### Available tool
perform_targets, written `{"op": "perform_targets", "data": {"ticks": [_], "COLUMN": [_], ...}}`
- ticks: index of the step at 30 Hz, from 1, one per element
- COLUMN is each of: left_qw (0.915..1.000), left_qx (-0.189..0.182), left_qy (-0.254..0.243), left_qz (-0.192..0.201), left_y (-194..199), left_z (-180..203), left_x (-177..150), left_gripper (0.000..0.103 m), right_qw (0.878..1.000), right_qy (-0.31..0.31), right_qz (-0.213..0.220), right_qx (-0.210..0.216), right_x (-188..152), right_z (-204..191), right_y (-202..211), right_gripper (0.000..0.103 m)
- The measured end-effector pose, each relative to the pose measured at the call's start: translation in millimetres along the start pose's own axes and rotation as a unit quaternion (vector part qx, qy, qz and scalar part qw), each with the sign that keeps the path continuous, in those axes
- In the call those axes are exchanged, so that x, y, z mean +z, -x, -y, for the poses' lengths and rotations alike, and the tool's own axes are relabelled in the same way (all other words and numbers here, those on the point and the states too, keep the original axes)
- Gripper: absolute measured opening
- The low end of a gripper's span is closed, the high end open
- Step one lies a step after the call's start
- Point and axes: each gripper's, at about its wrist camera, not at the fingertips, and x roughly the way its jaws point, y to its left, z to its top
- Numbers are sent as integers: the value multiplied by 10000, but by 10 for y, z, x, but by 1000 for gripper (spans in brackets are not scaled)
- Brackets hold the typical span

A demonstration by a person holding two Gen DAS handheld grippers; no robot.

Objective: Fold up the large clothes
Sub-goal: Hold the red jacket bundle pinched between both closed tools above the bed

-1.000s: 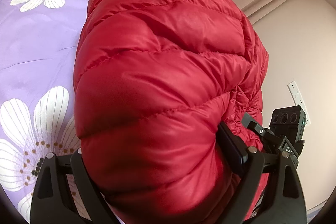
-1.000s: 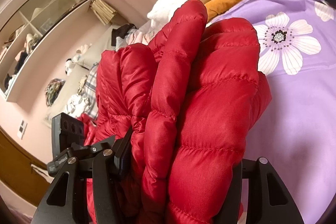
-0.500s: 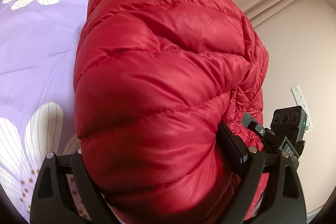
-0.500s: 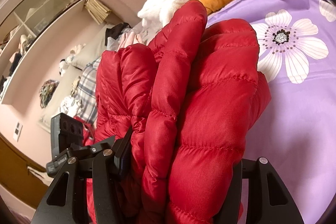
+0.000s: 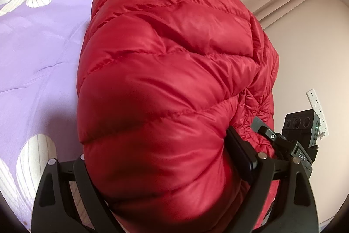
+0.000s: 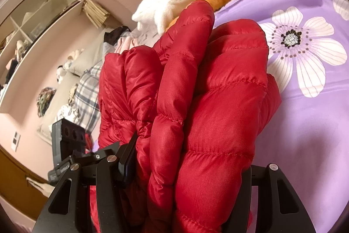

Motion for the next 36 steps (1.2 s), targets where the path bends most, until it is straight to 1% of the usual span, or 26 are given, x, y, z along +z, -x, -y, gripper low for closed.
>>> {"op": "perform_targets", "data": {"ticks": [5,15,23,24,36], "left_qw": [9999,9999,9998,9998,9998], "left_qx": [90,134,183,188,211], "left_qy": [28,12,5,10,10], "left_qz": [-35,-45,-55,-58,-65], "left_y": [50,355,465,437,511], "left_z": [-15,24,42,21,-30], "left_x": [-36,-141,-160,-113,-24], "left_gripper": [92,93,93,93,93], "right_qw": [9999,9997,9995,9995,9994], "right_qy": [-98,-215,-275,-276,-306], "right_qz": [-45,-94,-113,-112,-122], "right_qx": [-39,-42,-57,-57,-58], "right_x": [-18,4,3,6,11], "right_z": [44,64,104,106,143], "right_y": [-101,-131,-139,-140,-154], "right_gripper": [58,60,61,61,62]}}
